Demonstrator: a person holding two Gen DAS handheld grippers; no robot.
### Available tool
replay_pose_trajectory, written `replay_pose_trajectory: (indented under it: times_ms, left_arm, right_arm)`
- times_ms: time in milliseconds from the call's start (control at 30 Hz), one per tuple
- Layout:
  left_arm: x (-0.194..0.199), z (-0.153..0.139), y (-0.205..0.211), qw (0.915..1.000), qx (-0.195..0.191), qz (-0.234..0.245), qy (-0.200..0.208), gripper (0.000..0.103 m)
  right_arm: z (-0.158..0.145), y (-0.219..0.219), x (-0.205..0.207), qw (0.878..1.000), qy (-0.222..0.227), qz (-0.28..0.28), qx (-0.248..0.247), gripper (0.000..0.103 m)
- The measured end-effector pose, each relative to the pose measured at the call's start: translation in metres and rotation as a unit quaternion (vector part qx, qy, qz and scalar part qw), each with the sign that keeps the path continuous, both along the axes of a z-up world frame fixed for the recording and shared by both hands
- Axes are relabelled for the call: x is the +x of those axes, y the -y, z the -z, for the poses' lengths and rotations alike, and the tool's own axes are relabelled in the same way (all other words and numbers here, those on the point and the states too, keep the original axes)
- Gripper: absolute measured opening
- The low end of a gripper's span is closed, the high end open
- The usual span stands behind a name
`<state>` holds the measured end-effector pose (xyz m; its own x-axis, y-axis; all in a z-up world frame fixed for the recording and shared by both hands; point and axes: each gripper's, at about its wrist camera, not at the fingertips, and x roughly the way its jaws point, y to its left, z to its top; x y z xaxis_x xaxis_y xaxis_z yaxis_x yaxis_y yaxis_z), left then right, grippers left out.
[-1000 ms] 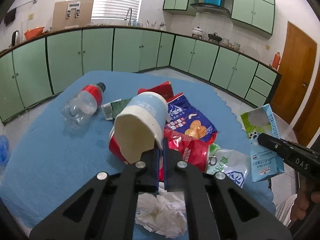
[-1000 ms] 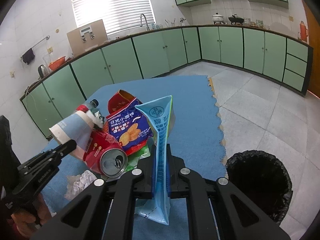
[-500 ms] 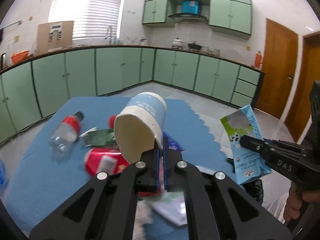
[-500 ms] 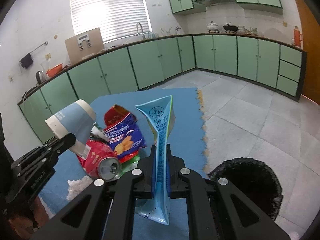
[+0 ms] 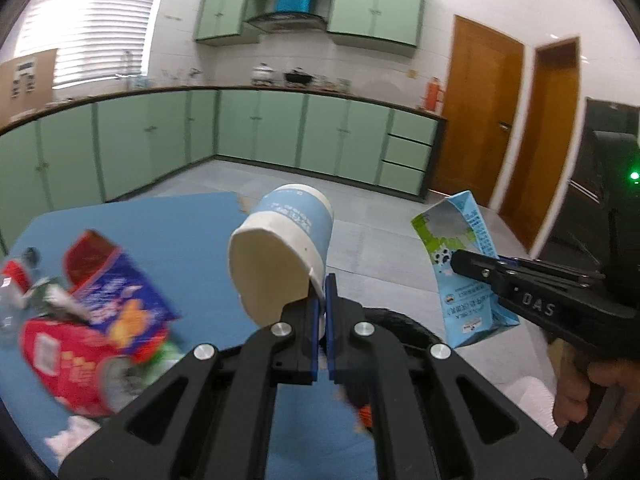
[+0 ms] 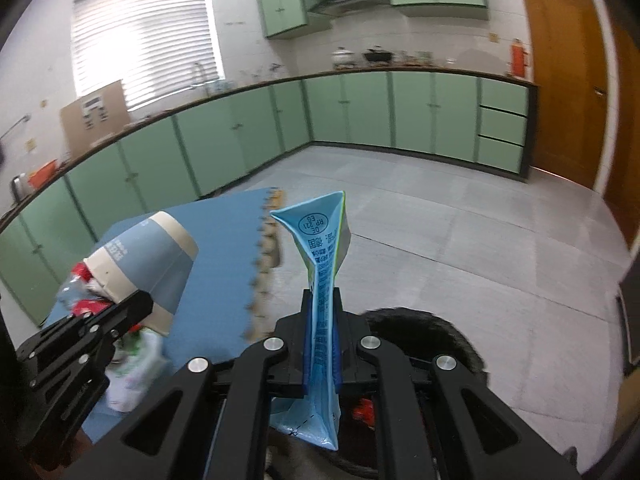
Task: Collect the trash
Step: 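Carry the cup and carton over the bin and open both tools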
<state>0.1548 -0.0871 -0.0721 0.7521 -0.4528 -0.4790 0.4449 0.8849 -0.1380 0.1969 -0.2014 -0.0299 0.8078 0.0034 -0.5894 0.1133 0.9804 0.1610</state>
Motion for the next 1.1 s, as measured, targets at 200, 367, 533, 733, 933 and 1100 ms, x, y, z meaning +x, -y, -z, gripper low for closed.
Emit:
replay_pose_trajectory:
  times_ms: [200,367,533,733,933,1100]
  left_arm:
    - [0.017,0.021,0.048,0.9984,0.002,0.051,-0.025,0.001]
    - [0.032,0.047,0.073,0.9946,0.013,0.081,-0.063,0.003]
    - [0.037,0.059,0.080,0.9933,0.015,0.086,-0.075,0.062]
    - [0.035,0.057,0.073,0.9940,0.016,0.079,-0.073,0.062]
    - [0.021,0.038,0.036,0.9985,0.030,0.031,-0.034,0.069]
    - [0.004,0.023,-0.018,0.9983,0.047,-0.035,-0.008,0.073]
  right_arm:
    - [0.021,0.043,0.004,0.999,-0.021,0.045,0.006,0.008]
    - [0.039,0.066,0.015,0.997,-0.041,0.064,0.008,0.009]
    - [0.054,0.084,0.023,0.995,-0.058,0.076,0.010,0.024]
    - [0.057,0.087,0.020,0.995,-0.055,0.079,0.017,0.033]
    - [0.043,0.074,0.010,0.997,-0.032,0.072,0.012,0.060]
    - [0.028,0.048,0.007,0.999,-0.009,0.049,0.012,0.075]
